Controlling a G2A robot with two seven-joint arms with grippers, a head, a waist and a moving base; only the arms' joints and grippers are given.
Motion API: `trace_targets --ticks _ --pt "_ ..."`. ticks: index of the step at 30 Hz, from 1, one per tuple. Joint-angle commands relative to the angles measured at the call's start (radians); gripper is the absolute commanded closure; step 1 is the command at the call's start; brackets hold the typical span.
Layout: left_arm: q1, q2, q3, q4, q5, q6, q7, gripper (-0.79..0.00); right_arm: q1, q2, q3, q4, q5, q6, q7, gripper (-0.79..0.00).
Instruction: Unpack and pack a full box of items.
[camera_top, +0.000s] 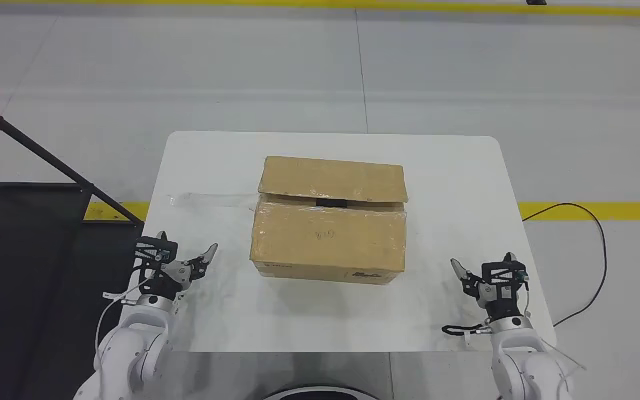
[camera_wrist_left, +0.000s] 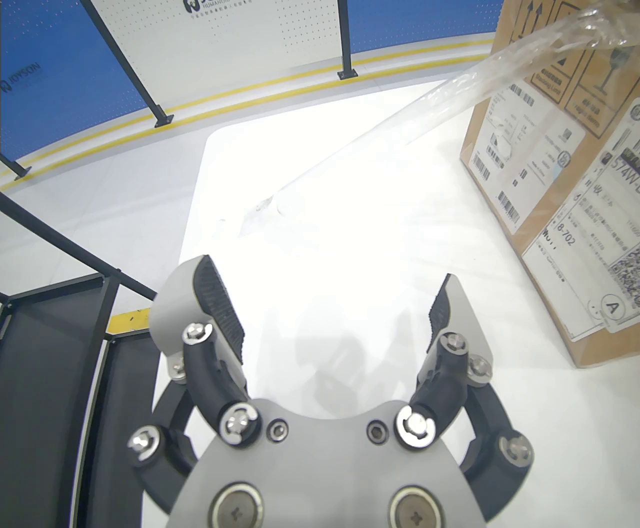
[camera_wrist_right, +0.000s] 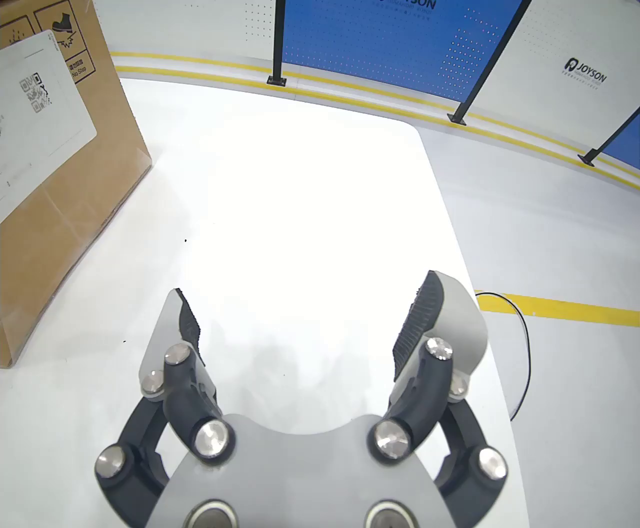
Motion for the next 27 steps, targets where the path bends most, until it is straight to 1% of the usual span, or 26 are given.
trace_targets --ticks 1,23,27 --pt "0.0 0.0 0.0 0.0 0.0 0.0 0.0 -0.785 0.0 0.0 0.0 0.0 0.0 0.0 0.0 -0.785" --pt "0.0 0.0 0.0 0.0 0.0 0.0 0.0 -0.785 0.0 0.0 0.0 0.0 0.0 0.0 0.0 -0.785" --pt "0.001 -0.002 0.0 -0.018 -0.019 -0.021 0.021 -0.785 0.004 0.001 0.004 -0.032 -0.019 -0.015 0.006 -0.785"
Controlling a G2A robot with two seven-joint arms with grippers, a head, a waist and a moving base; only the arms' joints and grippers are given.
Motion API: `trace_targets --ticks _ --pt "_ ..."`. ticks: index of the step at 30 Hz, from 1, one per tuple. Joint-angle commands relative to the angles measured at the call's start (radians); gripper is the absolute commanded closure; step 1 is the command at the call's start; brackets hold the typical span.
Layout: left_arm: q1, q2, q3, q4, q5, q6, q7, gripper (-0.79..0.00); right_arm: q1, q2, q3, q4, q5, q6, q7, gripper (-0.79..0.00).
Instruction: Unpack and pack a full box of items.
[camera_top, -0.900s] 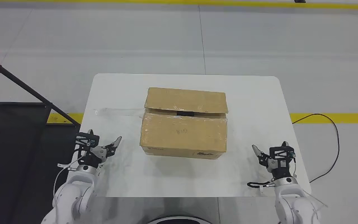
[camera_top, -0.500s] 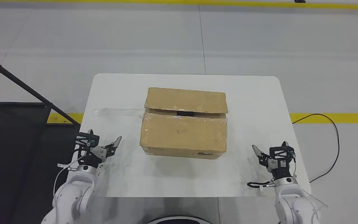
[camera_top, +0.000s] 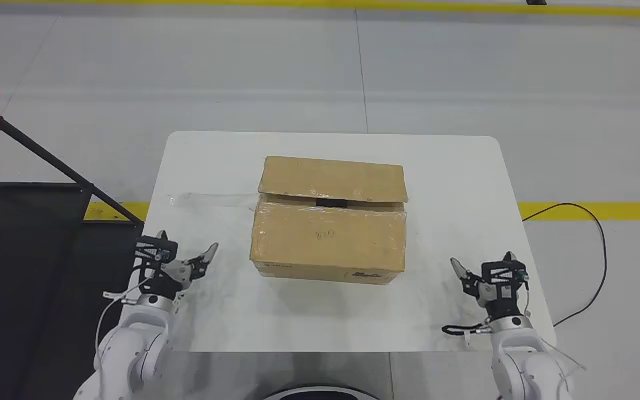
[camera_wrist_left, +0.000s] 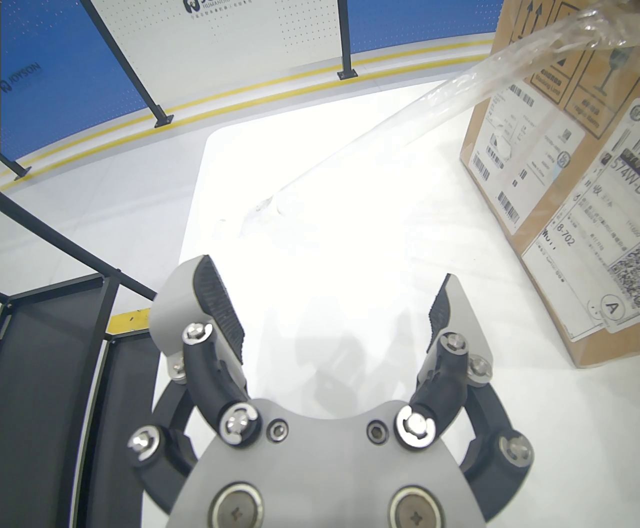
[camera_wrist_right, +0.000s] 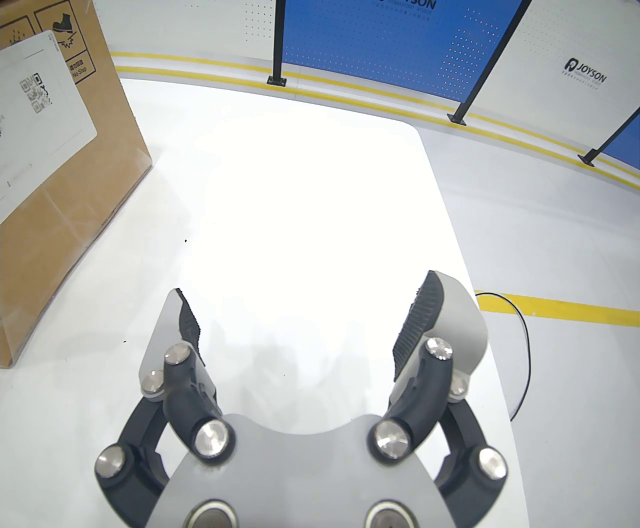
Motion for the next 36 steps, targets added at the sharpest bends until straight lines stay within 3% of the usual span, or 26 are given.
trace_targets --ticks 1,9,19,36 --pt "0.006 -0.001 -0.004 -0.013 -0.009 -0.011 0.018 -0.785 0.0 0.0 0.006 -0.029 -0.005 -0.007 0.014 -0.785" --pt "0.051 -0.004 -0.038 -0.062 -0.124 -0.106 0.088 -0.785 -0.012 0.009 0.072 -0.163 0.125 -0.207 0.104 -0.785" --pt "0.148 -0.005 -0.123 -0.068 -0.237 -0.21 0.213 -0.785 0.04 0.034 0.162 -0.212 0.524 -0.556 0.375 -0.785" --pt "0.14 -0.006 -0.122 -0.073 -0.249 -0.216 0.202 -0.785 0.073 0.035 0.119 -0.194 0.584 -0.574 0.395 -0.785"
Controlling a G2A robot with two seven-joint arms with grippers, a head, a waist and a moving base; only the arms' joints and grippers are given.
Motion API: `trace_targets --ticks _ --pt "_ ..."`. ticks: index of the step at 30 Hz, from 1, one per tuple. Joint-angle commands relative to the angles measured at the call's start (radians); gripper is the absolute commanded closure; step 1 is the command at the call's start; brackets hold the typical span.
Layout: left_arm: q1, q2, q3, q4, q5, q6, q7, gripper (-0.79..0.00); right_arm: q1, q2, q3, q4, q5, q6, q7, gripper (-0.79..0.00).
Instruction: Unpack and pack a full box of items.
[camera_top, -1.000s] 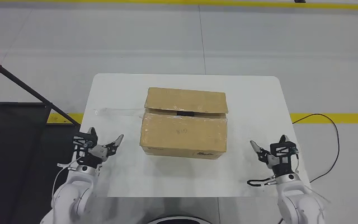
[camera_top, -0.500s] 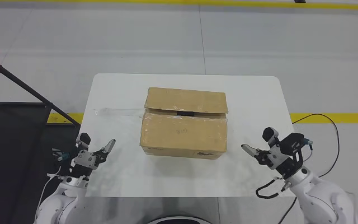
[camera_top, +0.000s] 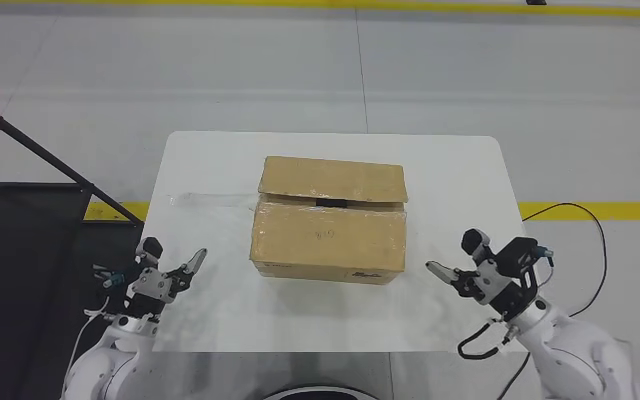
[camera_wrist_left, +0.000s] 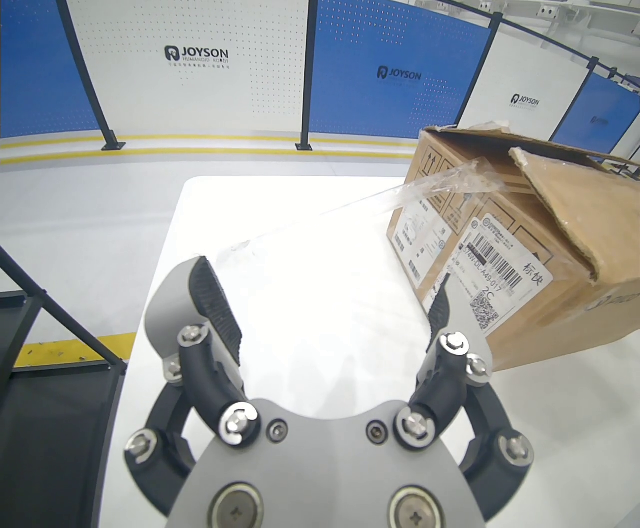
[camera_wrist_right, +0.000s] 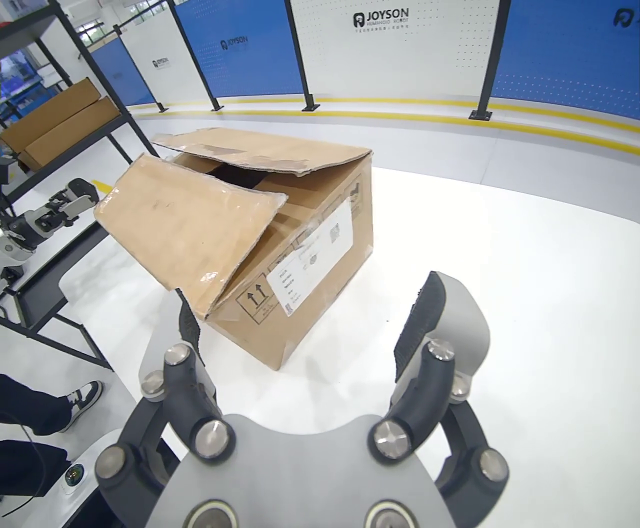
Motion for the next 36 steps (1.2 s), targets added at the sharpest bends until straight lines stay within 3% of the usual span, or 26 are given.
trace_targets --ticks 1,5,9,17,22,36 --pt "-0.004 -0.001 -0.004 -0.002 -0.025 -0.002 -0.008 -0.785 0.024 0.0 -0.02 0.014 0.049 -0.001 0.011 -0.785" --pt "-0.018 -0.002 -0.03 -0.013 -0.104 -0.035 -0.032 -0.785 0.096 0.005 -0.057 0.071 0.255 -0.031 0.103 -0.785" --pt "-0.019 0.001 -0.064 -0.031 -0.189 -0.105 -0.065 -0.785 0.197 0.02 -0.079 0.156 0.515 -0.06 0.294 -0.785" --pt "-0.012 0.003 -0.102 -0.06 -0.282 -0.19 -0.122 -0.785 0.364 0.036 -0.13 0.328 0.864 0.037 0.528 -0.785" --pt "-0.008 0.004 -0.122 -0.055 -0.333 -0.22 -0.158 -0.785 0.44 0.04 -0.179 0.415 0.949 0.07 0.612 -0.785" --pt "-0.011 0.003 -0.13 -0.058 -0.347 -0.204 -0.185 -0.785 0.534 0.034 -0.289 0.502 1.042 0.102 0.627 -0.785"
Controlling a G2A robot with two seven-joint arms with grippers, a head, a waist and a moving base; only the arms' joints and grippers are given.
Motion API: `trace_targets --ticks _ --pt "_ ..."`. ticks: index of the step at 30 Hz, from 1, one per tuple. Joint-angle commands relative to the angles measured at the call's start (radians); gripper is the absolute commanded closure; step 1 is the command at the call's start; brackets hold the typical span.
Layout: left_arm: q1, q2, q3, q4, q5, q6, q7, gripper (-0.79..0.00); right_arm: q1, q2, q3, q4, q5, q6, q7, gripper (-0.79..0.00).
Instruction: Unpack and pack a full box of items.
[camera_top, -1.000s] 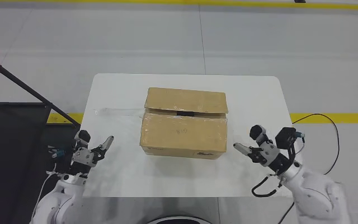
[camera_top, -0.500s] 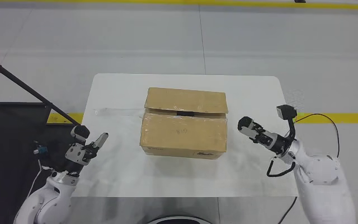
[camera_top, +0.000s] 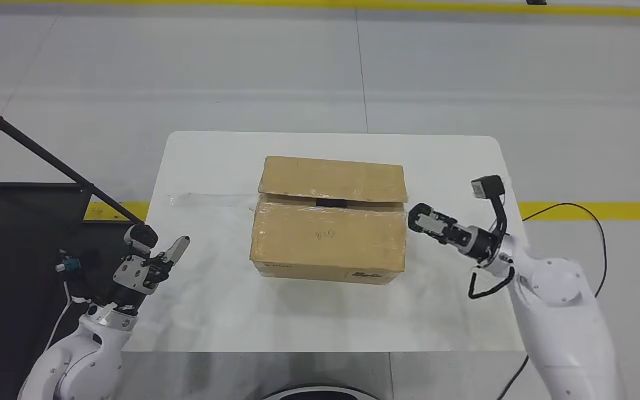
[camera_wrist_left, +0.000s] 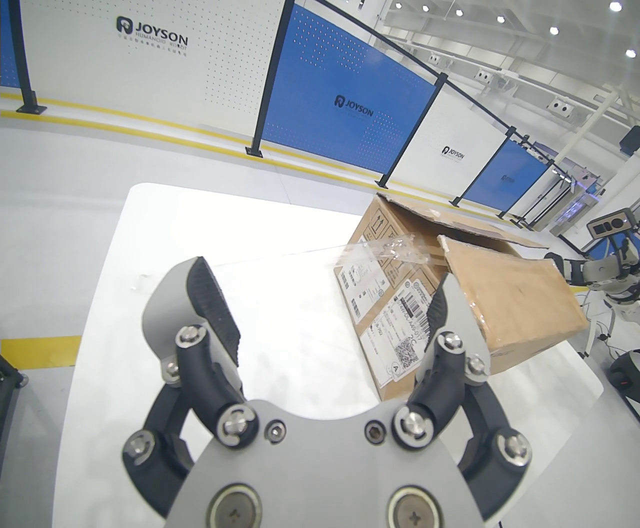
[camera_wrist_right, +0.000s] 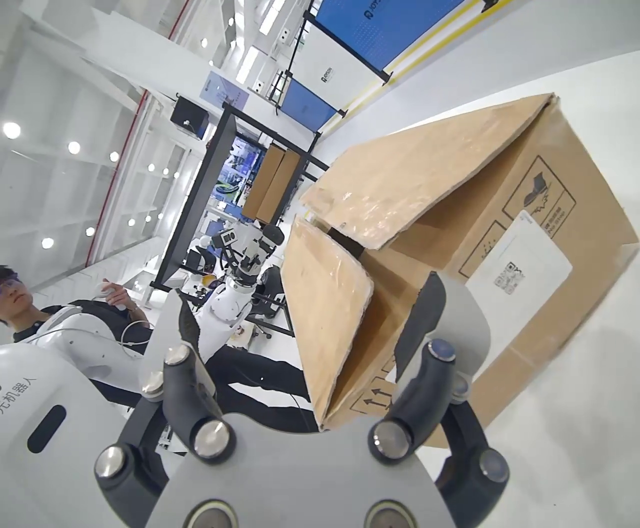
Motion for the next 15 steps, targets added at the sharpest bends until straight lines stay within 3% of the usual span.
trace_targets --ticks 1,15 --pt "0.0 0.0 0.0 0.0 0.0 0.0 0.0 -0.785 0.006 -0.001 -0.01 0.008 0.038 -0.009 0.016 -0.785" --pt "0.003 -0.004 0.023 -0.011 0.019 -0.002 -0.001 -0.785 0.023 0.006 -0.025 0.044 0.327 -0.084 0.225 -0.785"
